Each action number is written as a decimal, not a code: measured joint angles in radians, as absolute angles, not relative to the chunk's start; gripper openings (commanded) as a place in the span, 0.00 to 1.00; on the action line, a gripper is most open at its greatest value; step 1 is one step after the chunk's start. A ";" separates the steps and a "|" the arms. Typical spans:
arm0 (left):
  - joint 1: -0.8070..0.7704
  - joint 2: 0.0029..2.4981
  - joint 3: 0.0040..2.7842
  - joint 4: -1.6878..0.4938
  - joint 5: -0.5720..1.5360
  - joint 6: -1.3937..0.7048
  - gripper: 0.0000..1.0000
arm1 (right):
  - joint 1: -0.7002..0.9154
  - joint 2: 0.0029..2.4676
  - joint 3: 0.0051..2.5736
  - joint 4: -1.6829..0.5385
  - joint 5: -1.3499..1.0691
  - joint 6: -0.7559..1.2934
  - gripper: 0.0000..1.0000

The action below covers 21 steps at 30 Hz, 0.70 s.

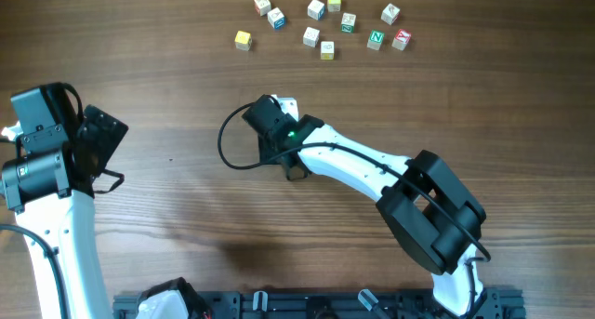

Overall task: Form a circle
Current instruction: 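Lower the N block beside the H block and open the right gripper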

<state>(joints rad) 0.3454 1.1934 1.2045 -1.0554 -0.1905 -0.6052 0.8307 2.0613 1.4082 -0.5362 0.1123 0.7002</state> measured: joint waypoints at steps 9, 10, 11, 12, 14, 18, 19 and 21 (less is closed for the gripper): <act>0.345 1.193 1.205 -1.055 -0.191 -0.605 1.00 | 0.831 2.061 1.408 -0.536 0.112 0.717 0.33; 0.345 1.193 1.205 -1.055 -0.191 -0.605 1.00 | 0.831 2.061 1.408 -0.535 0.112 0.719 0.33; 0.345 1.193 1.205 -1.055 -0.191 -0.605 1.00 | 0.831 2.061 1.408 -0.533 0.112 0.719 0.33; 0.345 1.193 1.205 -1.055 -0.191 -0.605 1.00 | 0.831 2.061 1.408 -0.533 0.112 0.719 0.33; 0.345 1.193 1.205 -1.055 -0.191 -0.605 1.00 | 0.831 2.061 1.408 -0.530 0.112 0.719 0.33; 0.345 1.193 1.205 -1.055 -0.191 -0.605 1.00 | 0.831 2.061 1.408 -0.514 0.112 0.722 0.33; 0.345 1.193 1.205 -1.055 -0.191 -0.605 1.00 | 0.831 2.061 1.408 -0.514 0.112 0.722 0.33; 0.345 1.193 1.205 -1.055 -0.191 -0.605 1.00 | 0.831 2.061 1.408 -0.514 0.112 0.722 0.33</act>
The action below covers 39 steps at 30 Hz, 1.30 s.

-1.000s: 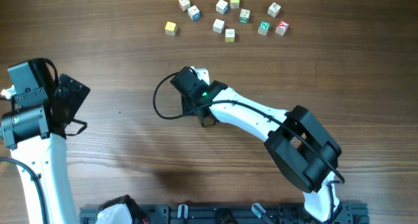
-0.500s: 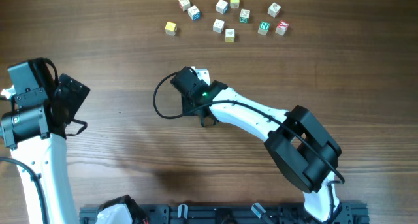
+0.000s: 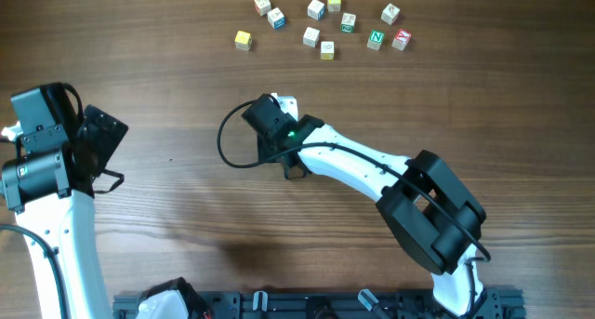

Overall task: Form a circle
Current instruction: 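Lower the N block beside the H block and open the right gripper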

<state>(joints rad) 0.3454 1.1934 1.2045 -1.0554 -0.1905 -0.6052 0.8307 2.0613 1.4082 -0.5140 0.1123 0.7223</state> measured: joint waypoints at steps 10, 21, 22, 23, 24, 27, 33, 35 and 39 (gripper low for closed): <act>0.345 1.193 1.205 -1.055 -0.191 -0.605 1.00 | 0.831 2.061 1.408 -0.514 0.112 0.726 0.42; 0.345 1.193 1.205 -1.055 -0.191 -0.605 1.00 | 0.831 2.061 1.408 -0.514 0.112 0.730 0.37; 0.345 1.193 1.205 -1.055 -0.191 -0.605 1.00 | 0.831 2.061 1.408 -0.514 0.112 0.730 0.36; 0.345 1.193 1.205 -1.055 -0.191 -0.605 1.00 | 0.831 2.061 1.408 -0.514 0.112 0.730 0.36; 0.345 1.193 1.205 -1.055 -0.191 -0.605 1.00 | 0.831 2.061 1.408 -0.514 0.112 0.730 0.36; 0.345 1.193 1.205 -1.055 -0.191 -0.605 1.00 | 0.831 2.061 1.408 -0.514 0.112 0.730 0.36; 0.345 1.193 1.205 -1.055 -0.191 -0.605 1.00 | 0.831 2.061 1.408 -0.514 0.113 0.742 0.35; 0.345 1.193 1.205 -1.055 -0.191 -0.605 1.00 | 0.831 2.061 1.408 -0.514 0.113 0.742 0.34; 0.345 1.193 1.205 -1.055 -0.191 -0.605 1.00 | 0.831 2.061 1.408 -0.514 0.113 0.745 0.34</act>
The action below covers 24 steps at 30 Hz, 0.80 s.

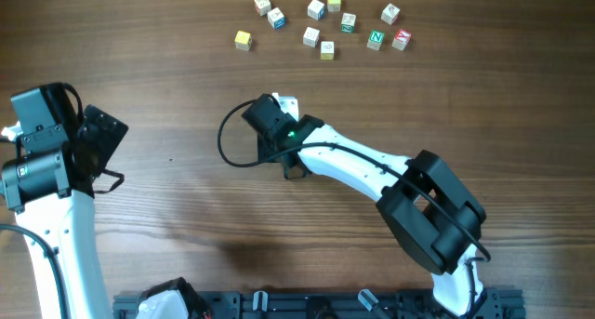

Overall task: Form a circle
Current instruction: 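Lower the N block beside the H block and open the right gripper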

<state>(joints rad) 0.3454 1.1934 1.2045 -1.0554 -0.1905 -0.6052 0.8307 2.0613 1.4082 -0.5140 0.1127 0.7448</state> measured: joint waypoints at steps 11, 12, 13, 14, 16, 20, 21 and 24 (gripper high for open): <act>0.345 1.193 1.205 -1.055 -0.191 -0.605 1.00 | 0.831 2.061 1.408 -0.514 0.113 0.763 0.54; 0.345 1.193 1.205 -1.055 -0.191 -0.605 1.00 | 0.831 2.061 1.408 -0.514 0.113 0.764 0.55; 0.345 1.193 1.205 -1.055 -0.191 -0.605 1.00 | 0.831 2.061 1.408 -0.514 0.113 0.763 0.55; 0.345 1.193 1.205 -1.055 -0.191 -0.605 1.00 | 0.831 2.061 1.408 -0.514 0.113 0.763 0.55; 0.345 1.193 1.205 -1.055 -0.191 -0.605 1.00 | 0.831 2.061 1.408 -0.514 0.113 0.763 0.56; 0.345 1.193 1.205 -1.055 -0.191 -0.605 1.00 | 0.831 2.061 1.408 -0.537 0.113 0.763 0.56; 0.345 1.193 1.205 -1.055 -0.191 -0.605 1.00 | 0.831 2.061 1.408 -0.550 0.113 0.763 0.56; 0.345 1.193 1.205 -1.055 -0.191 -0.605 1.00 | 0.831 2.061 1.408 -0.593 0.108 0.763 0.62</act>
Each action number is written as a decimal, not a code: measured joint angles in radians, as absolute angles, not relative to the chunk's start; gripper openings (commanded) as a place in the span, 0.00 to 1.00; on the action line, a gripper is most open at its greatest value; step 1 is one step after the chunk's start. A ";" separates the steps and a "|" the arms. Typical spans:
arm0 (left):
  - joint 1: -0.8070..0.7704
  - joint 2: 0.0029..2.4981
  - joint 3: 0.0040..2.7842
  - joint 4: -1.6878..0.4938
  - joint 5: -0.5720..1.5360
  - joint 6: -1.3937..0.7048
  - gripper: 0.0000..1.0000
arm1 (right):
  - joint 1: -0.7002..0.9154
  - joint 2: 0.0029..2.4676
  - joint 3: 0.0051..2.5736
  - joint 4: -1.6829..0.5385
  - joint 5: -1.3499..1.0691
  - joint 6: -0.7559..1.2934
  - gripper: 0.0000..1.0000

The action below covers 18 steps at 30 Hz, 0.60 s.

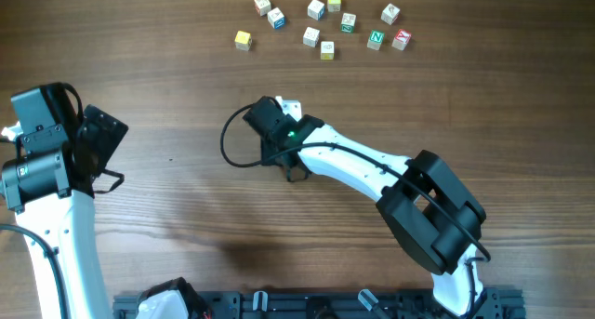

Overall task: Form a circle
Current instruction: 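Lower the N block beside the H block and open the right gripper, then raise the right gripper and swing it back toward the block cluster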

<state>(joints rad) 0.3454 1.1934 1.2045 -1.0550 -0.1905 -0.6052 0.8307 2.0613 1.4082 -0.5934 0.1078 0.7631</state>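
Note:
Several small letter cubes lie scattered along the far edge of the table, from a yellow cube (243, 40) on the left to a red-marked cube (402, 40) on the right, with a green-marked cube (376, 39) beside it. They form a loose cluster, not a ring. My right gripper (284, 119) reaches to the table's middle, well short of the cubes. A small white cube-like piece (292, 106) shows at its far tip; whether it is held cannot be told. My left gripper (100, 140) stays at the left edge, far from everything.
The right arm's white links (363, 170) and dark elbow (432, 212) cross the right half of the wooden table (167, 96). A black cable (226, 147) loops left of the right wrist. A dark rail (316, 305) runs along the near edge.
The right gripper head and the white piece at its tip have shifted very slightly to the right. The cubes and the left arm are unchanged.
At every earlier moment the right gripper sat at the table's middle with the white piece at its tip, the left arm rested at the left, and the cubes lay in the same scatter. Only a tiny rightward shift of the right wrist shows now.

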 measured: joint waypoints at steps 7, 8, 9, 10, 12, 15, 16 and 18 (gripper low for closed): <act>0.345 1.193 1.205 -1.055 -0.191 -0.605 1.00 | 0.831 2.061 1.408 -0.643 0.063 0.762 0.67; 0.345 1.193 1.205 -1.055 -0.191 -0.605 1.00 | 0.831 2.061 1.408 -0.643 0.060 0.760 0.67; 0.345 1.193 1.205 -1.055 -0.191 -0.605 1.00 | 0.831 2.061 1.408 -0.643 0.055 0.759 0.67; 0.345 1.193 1.205 -1.055 -0.191 -0.605 1.00 | 0.831 2.061 1.408 -0.643 0.052 0.759 0.67; 0.345 1.193 1.205 -1.055 -0.191 -0.605 1.00 | 0.831 2.061 1.408 -0.643 0.052 0.759 0.67; 0.345 1.193 1.205 -1.055 -0.191 -0.605 1.00 | 0.831 2.061 1.408 -0.643 0.042 0.759 0.73; 0.345 1.193 1.205 -1.055 -0.191 -0.605 1.00 | 0.831 2.061 1.408 -0.643 0.037 0.757 0.77; 0.345 1.193 1.205 -1.055 -0.191 -0.605 1.00 | 0.831 2.061 1.408 -0.643 0.025 0.753 0.92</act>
